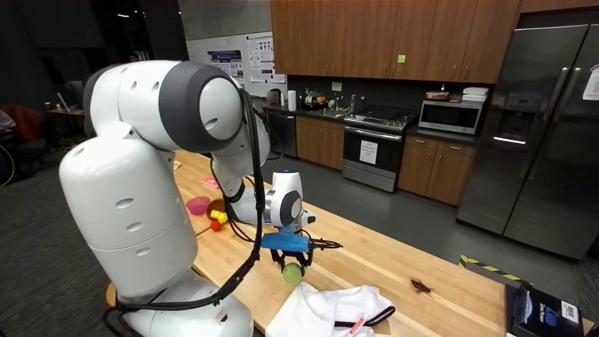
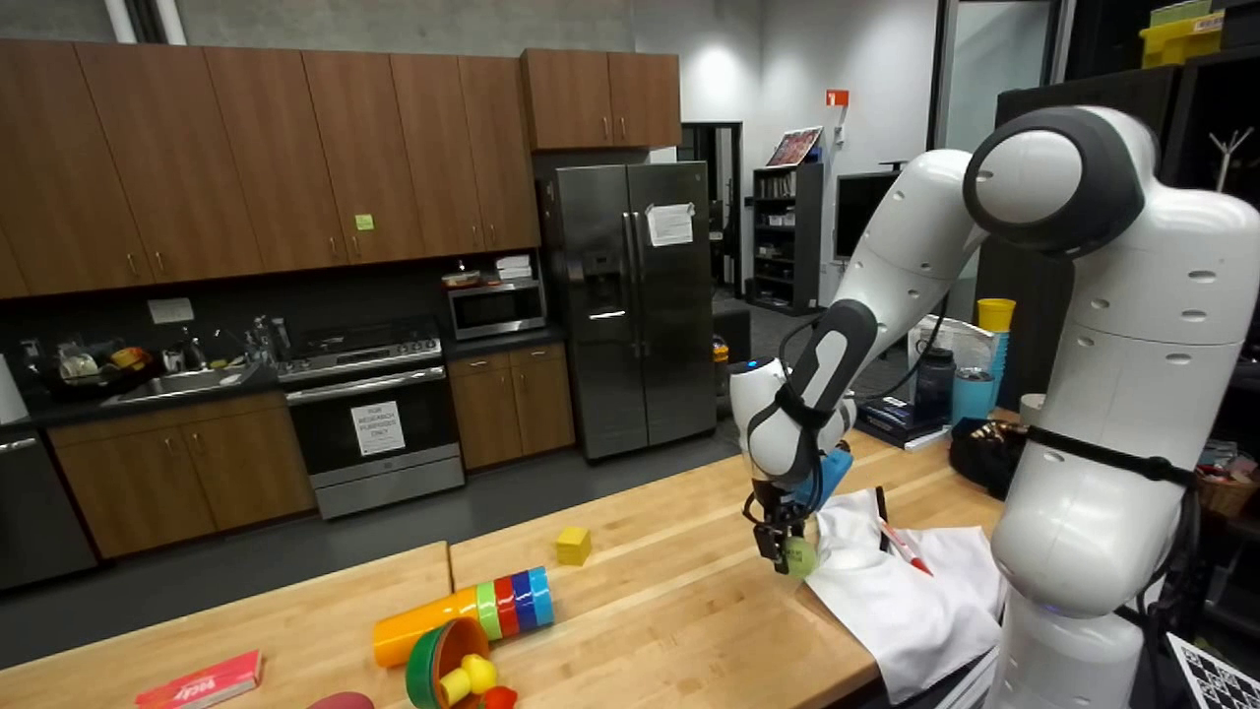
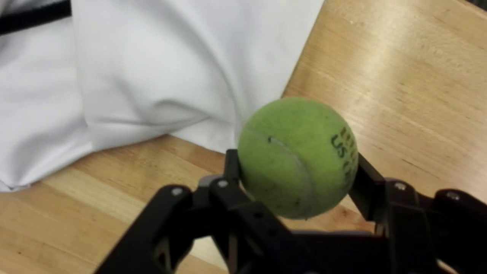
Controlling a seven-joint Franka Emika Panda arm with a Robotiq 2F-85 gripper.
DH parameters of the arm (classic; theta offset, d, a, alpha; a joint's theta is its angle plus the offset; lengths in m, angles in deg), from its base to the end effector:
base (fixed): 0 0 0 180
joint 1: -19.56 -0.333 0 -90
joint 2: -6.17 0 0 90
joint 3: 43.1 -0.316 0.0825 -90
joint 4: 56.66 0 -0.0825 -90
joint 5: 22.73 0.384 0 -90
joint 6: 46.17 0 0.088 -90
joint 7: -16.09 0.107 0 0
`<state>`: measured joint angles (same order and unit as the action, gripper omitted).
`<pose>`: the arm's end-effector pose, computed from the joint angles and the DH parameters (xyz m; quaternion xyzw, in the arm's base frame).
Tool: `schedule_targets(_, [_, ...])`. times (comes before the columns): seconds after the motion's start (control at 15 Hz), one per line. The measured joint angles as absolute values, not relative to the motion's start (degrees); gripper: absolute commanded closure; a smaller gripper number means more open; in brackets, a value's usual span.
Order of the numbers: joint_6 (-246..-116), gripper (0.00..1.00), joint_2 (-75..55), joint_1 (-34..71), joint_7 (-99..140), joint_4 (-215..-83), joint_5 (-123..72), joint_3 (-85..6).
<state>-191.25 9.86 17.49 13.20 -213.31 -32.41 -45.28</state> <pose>0.3812 0.0299 0.2310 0.9876 0.1340 -0.0680 0.0455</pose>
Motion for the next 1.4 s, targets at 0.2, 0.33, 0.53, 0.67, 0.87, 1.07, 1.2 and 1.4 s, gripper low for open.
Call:
schedule_targets(0.2, [-189.37, 0.57, 8.64, 14.54, 12.95, -210.87, -30.14, -48.19])
schedule_targets(0.33, [-188.20, 0.57, 7.20, 12.55, 12.96, -208.45, -28.71, -50.19])
schedule_targets(0.53, [-186.27, 0.57, 4.13, 9.76, 12.16, -203.79, -24.90, -53.07])
schedule_targets(0.67, [-185.15, 0.57, 1.62, 8.43, 12.14, -200.36, -23.72, -54.60])
schedule_targets(0.87, [-184.33, 0.57, -2.29, 7.10, 12.39, -195.64, -23.67, -55.94])
schedule_targets(1.07, [-184.22, 0.57, -5.69, 5.96, 12.63, -191.79, -24.47, -56.43])
schedule_targets(1.2, [-184.22, 0.57, -7.39, 5.12, 12.65, -189.81, -25.55, -56.53])
schedule_targets(1.4, [-184.22, 0.57, -9.63, 3.89, 12.77, -187.51, -27.65, -56.75])
